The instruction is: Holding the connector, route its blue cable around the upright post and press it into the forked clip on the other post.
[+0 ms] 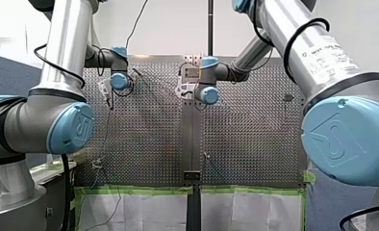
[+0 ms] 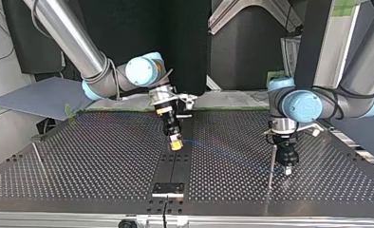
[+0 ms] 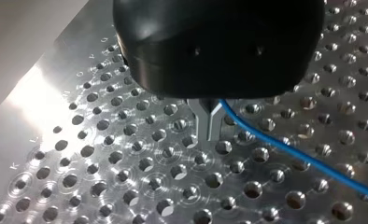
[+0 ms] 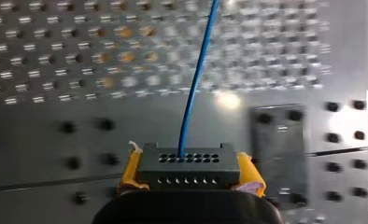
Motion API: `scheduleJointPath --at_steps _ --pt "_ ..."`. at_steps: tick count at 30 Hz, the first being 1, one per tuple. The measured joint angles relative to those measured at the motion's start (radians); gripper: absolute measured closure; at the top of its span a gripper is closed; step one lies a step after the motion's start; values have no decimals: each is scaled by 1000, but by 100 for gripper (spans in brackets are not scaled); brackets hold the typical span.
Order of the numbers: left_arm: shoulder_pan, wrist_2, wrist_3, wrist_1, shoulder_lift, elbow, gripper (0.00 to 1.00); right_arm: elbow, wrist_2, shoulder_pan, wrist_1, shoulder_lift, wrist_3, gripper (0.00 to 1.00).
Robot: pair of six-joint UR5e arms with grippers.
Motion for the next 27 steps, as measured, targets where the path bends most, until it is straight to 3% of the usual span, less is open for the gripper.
scheduleJointPath --at_steps 1,2,3,4,6,8,15,17,18,20,21,22,23,24,25,27 --pt "0 1 -4 0 0 -1 98 0 1 0 -2 10 -1 100" --pt "0 1 -8 0 0 -4 88 0 1 0 -4 18 -2 100" --pt "0 0 -11 0 0 -6 88 0 2 0 -5 25 -2 100" --pt "0 0 -12 0 0 -8 77 0 2 1 -7 34 -2 100" --pt "0 -5 -14 -2 0 -13 74 0 3 1 -9 49 -2 100" --pt "-1 -17 -13 -10 0 -16 62 0 3 1 -10 66 -2 100" --pt "-6 -25 -19 -24 0 -17 60 0 3 2 -8 113 -3 100" --pt "-7 -13 -26 -24 0 -17 50 1 3 3 -5 121 -3 100" --pt "-8 -8 -29 -24 0 -17 50 1 3 3 -2 125 -4 100" --pt "-8 2 -38 -21 0 -17 38 1 3 5 2 135 -5 100" --pt "-9 5 -41 -20 0 -17 22 1 3 5 4 140 -6 100" --pt "-9 8 -44 -19 0 -17 22 1 4 7 8 146 -8 100" --pt "-9 11 -49 -18 0 -17 13 1 5 8 10 151 -9 100" --pt "-9 14 -52 -18 0 -17 13 1 7 9 13 156 -10 100" --pt "-9 16 -54 -19 0 -17 0 1 11 10 17 163 -12 100" --pt "-9 16 -57 -24 0 -17 0 1 16 12 21 173 -15 100"
